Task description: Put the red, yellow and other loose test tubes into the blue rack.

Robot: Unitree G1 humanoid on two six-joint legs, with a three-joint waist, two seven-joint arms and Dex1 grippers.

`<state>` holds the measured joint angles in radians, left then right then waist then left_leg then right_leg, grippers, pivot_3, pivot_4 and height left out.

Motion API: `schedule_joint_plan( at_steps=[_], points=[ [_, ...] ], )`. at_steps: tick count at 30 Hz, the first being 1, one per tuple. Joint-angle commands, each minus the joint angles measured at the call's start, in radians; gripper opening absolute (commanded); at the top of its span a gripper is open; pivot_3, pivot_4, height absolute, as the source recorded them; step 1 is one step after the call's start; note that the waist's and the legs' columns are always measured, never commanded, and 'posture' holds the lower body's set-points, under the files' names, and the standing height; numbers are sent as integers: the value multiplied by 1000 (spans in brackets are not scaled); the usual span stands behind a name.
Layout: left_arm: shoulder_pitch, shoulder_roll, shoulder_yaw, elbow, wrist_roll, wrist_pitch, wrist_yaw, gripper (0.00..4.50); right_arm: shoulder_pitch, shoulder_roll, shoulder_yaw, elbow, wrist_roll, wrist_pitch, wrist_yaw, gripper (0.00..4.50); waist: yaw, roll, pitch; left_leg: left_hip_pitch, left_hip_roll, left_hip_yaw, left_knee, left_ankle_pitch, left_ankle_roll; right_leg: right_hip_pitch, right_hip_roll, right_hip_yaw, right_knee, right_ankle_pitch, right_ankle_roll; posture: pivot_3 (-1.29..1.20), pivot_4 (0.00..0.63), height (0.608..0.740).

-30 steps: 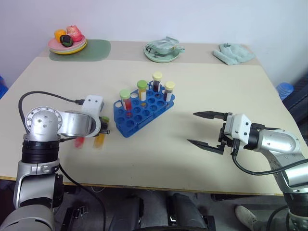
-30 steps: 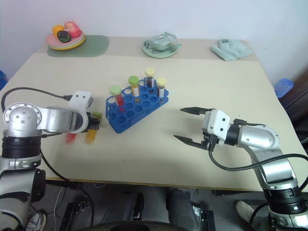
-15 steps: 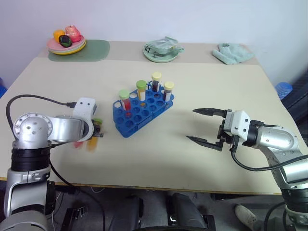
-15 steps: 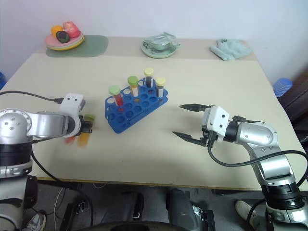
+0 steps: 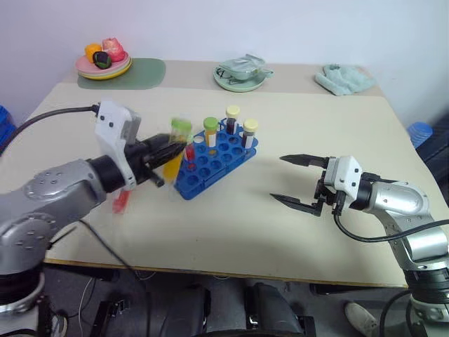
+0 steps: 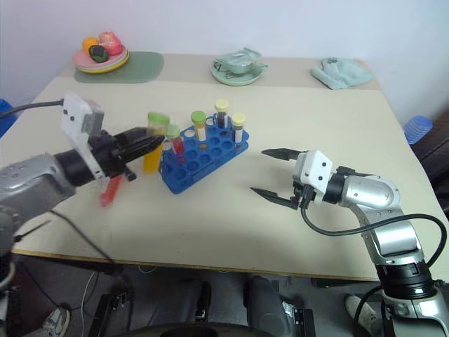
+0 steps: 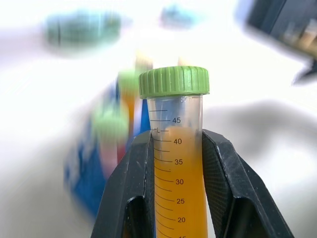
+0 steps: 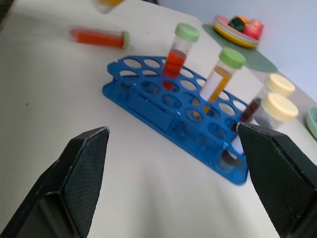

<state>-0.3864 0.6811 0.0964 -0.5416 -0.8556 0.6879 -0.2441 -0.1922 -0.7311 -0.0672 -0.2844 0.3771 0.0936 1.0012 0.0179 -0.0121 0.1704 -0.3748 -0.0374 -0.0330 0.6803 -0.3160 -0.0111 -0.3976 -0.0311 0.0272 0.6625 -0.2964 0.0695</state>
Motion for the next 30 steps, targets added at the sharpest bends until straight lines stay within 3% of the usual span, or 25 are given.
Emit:
schedule_joint_plan(
  at_steps=[1, 8, 14, 21, 30],
  points=[
    [-36, -80, -136, 118, 317, -306, -54, 762, 15, -10, -52, -65, 23, 18, -31, 4230, -3, 0, 0, 0, 0, 0, 0, -1, 2, 0, 0, 0, 0, 0, 0, 0, 150, 740],
    [-130, -384, -254, 513, 538, -658, -130, 762, 56, -15, -98, -129, 23, 64, -85, 4230, -3, -1, 1, -6, 0, 0, 1, -3, 5, -6, 0, 0, 0, 1, 2, 0, 150, 740],
    [-181, -520, -266, 747, 631, -867, -181, 762, 88, -18, -135, -181, 34, 105, -117, 4230, -5, -1, 1, -12, 0, 1, 3, -2, 5, -12, 0, 0, 0, 2, 4, 0, 150, 740],
    [-238, -585, -258, 977, 714, -1047, -204, 762, 112, -15, -147, -220, 41, 132, -148, 4230, -5, -1, 1, -12, 0, 0, 4, -3, 7, -11, 1, 0, 1, 3, 5, 0, 150, 740],
    [-225, -569, -190, 1043, 693, -1047, -226, 762, 129, -9, -154, -242, 52, 156, -173, 4230, -4, -1, 0, -11, 0, 0, 4, -3, 7, -11, 1, 0, 2, 3, 5, 0, 150, 740]
  ],
)
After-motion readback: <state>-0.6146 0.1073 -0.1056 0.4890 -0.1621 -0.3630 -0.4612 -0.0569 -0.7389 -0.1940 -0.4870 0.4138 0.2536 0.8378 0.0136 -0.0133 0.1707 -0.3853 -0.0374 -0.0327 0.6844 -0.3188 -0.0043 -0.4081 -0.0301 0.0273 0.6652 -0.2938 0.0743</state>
